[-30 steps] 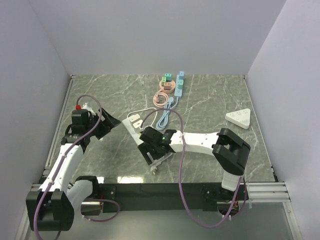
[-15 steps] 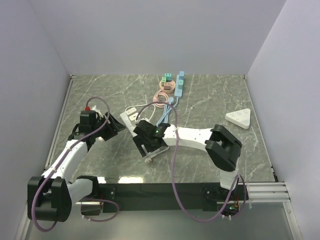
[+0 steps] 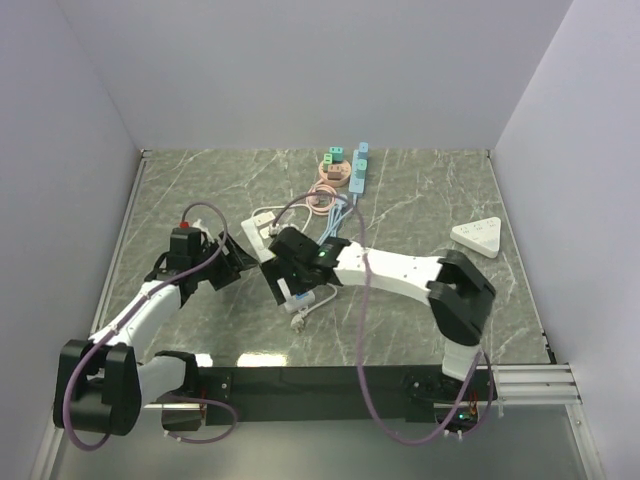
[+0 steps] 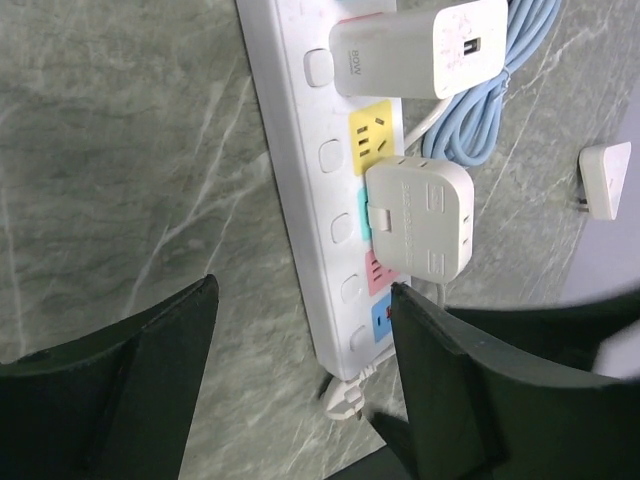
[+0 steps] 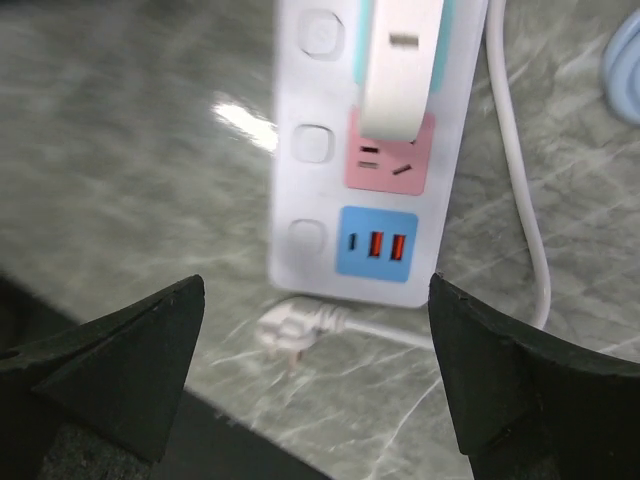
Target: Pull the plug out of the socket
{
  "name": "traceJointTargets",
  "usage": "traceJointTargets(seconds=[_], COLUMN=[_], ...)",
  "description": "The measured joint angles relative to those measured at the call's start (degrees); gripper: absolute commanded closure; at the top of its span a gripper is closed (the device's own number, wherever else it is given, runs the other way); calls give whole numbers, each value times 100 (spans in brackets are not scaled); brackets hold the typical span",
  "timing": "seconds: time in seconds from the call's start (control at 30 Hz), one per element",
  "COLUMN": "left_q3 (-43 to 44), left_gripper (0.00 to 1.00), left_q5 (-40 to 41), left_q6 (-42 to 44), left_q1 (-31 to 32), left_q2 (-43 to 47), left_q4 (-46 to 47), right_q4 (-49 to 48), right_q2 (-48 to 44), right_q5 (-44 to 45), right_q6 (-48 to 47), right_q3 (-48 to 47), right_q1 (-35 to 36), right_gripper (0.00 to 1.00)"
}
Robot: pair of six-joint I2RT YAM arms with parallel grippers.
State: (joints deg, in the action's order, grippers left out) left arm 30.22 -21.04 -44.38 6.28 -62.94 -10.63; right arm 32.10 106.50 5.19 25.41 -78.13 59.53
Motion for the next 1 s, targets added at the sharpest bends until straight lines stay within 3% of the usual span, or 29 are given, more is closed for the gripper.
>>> traceJointTargets(seconds=[0.13,0.17,0.53,0.77,1.0], left_q3=[0,0,361,682,879], left_gripper=[34,44,99,99,99], left_q5=[118,164,599,590,588], left_q6=[-98,-140,-345,-422,-584], left_q1=[184,247,758,1012,1134], left_q2=[-291,-424,-1707,-1912,-2404], left_q4=[221,275,575,1021,1432], right_q4=[-87,-92,90,111,186], right_q2=[-684,-774,-929,-828,-328], right_q5=[-157,-153,-146,-315,-444], right_q6=[-28,-24,-103,-192,-437], right_q3=[-11,-28,-345,-417,-623], right_q1=[-48,-59,-286,-632,-800], right_gripper=[0,0,0,3,14])
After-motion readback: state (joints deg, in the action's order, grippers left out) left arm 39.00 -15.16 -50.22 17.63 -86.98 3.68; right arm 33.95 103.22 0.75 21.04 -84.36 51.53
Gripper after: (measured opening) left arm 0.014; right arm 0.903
